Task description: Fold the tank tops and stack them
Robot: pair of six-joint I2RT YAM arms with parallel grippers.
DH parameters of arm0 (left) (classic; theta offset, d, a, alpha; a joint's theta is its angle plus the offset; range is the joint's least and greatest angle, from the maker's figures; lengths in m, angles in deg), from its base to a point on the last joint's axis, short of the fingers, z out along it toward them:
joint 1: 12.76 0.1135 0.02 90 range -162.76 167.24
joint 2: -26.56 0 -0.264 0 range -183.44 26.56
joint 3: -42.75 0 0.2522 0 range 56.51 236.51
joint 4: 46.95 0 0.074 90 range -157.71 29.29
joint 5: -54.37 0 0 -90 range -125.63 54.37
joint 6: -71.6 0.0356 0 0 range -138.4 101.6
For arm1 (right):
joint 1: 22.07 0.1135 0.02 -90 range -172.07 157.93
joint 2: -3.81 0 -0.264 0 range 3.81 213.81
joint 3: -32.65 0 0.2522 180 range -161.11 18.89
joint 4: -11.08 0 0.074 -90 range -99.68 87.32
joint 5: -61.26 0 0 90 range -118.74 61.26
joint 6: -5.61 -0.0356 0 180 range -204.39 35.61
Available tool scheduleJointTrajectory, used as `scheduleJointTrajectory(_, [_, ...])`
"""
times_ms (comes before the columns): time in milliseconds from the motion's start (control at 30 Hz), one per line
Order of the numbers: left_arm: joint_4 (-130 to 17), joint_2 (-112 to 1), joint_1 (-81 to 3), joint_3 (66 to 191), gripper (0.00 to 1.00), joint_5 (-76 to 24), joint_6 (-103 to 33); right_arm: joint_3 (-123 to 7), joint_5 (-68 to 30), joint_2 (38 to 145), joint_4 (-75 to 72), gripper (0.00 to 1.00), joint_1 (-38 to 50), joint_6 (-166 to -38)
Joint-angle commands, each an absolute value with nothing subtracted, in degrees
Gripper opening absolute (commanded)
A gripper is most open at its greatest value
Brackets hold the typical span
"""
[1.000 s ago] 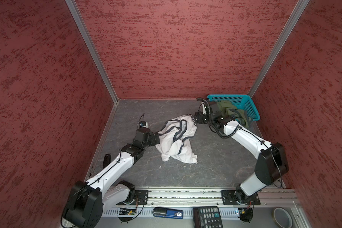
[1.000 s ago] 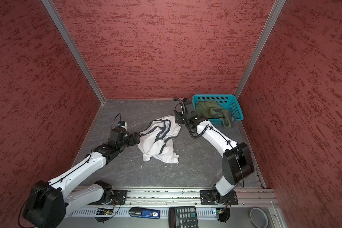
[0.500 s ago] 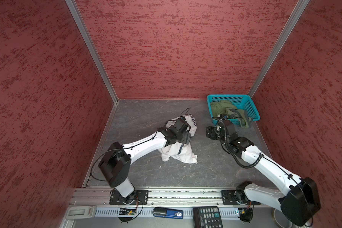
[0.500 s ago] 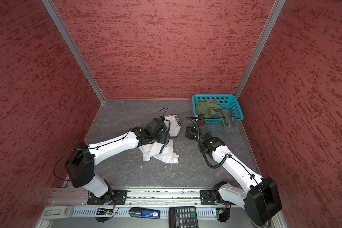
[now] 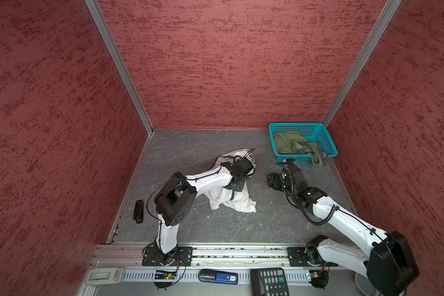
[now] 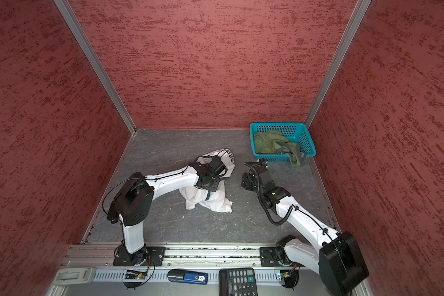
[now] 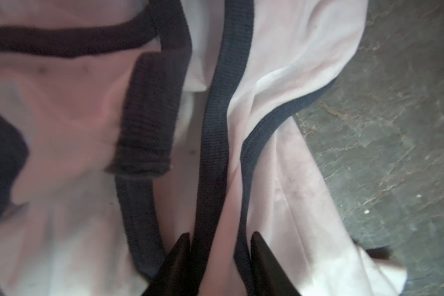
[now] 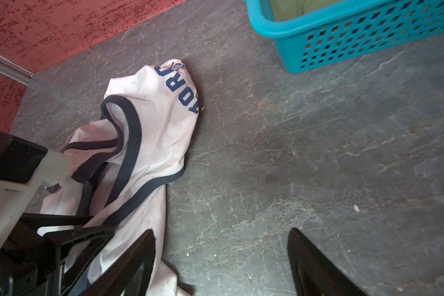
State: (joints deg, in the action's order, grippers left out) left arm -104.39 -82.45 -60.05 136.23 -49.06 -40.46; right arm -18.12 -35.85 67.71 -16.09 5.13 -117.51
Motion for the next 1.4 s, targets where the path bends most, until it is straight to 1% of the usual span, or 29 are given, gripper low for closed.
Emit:
scheduleJointTrajectory(0, [-103.2, -77.7, -59.7, 135.5, 0.30, -50.9, -41.2, -17.3, -32.8, 68.9, -13.2, 0.80, 5.3, -119.7])
scheduleJointTrajectory(167, [-100.6, -71.9, -58.7, 133.6, 0.12, -52.0, -41.8, -16.5, -29.4, 71.8, -11.5, 0.79, 5.7, -120.4])
scheduleJointTrajectory(267, [-98.5, -66.9, -57.3, 132.5, 0.08, -51.1, -41.8, -16.5, -27.1, 74.1, -10.3, 0.77, 6.8, -120.9])
scheduleJointTrajectory(433, [-93.2, -55.5, -51.6, 128.3, 0.08, -46.7, -43.4, -17.1, -24.6, 77.6, -9.1, 0.76, 11.4, -121.1])
scheduleJointTrajectory(600, [-88.9, -43.7, -40.2, 122.3, 0.09, -40.8, -47.3, -17.2, -23.3, 80.7, -8.4, 0.76, 17.2, -121.4])
scheduleJointTrajectory(767, [-89.8, -39.9, -29.9, 120.2, 0.09, -34.7, -49.5, -17.7, -21.7, 84.8, -7.7, 0.74, 21.6, -121.5])
scheduleJointTrajectory(867, [-90.6, -39.8, -26.7, 120.0, 0.09, -32.3, -49.9, -19.0, -20.8, 86.8, -7.8, 0.70, 23.9, -120.9])
scheduleJointTrajectory(933, [-91.2, -39.8, -25.2, 120.1, 0.09, -31.8, -49.8, -20.2, -21.7, 89.2, -9.3, 0.64, 24.8, -120.5])
scheduleJointTrajectory(1000, [-91.6, -39.8, -24.0, 120.3, 0.09, -31.6, -50.1, -21.6, -23.7, 90.5, -11.6, 0.52, 25.2, -119.8])
scheduleJointTrajectory(1100, [-92.2, -39.5, -21.4, 120.5, 0.09, -30.9, -50.8, -23.5, -29.6, 90.1, -15.8, 0.26, 25.2, -118.6])
scheduleJointTrajectory(1167, [-92.7, -39.1, -19.0, 121.0, 0.09, -29.8, -51.2, -25.2, -35.3, 87.7, -20.0, 0.08, 25.1, -117.6])
scheduleJointTrajectory(1200, [-92.9, -38.9, -18.0, 121.4, 0.09, -29.3, -51.4, -26.2, -38.3, 86.6, -22.0, 0.02, 24.8, -117.1])
scheduleJointTrajectory(1267, [-93.3, -37.9, -15.5, 122.5, 0.09, -27.9, -51.4, -28.3, -42.3, 82.6, -26.6, 0.00, 22.6, -115.7])
scheduleJointTrajectory(1367, [-93.4, -35.4, -12.0, 123.7, 0.09, -27.0, -52.0, -29.6, -44.0, 75.7, -29.3, 0.00, 17.9, -113.2])
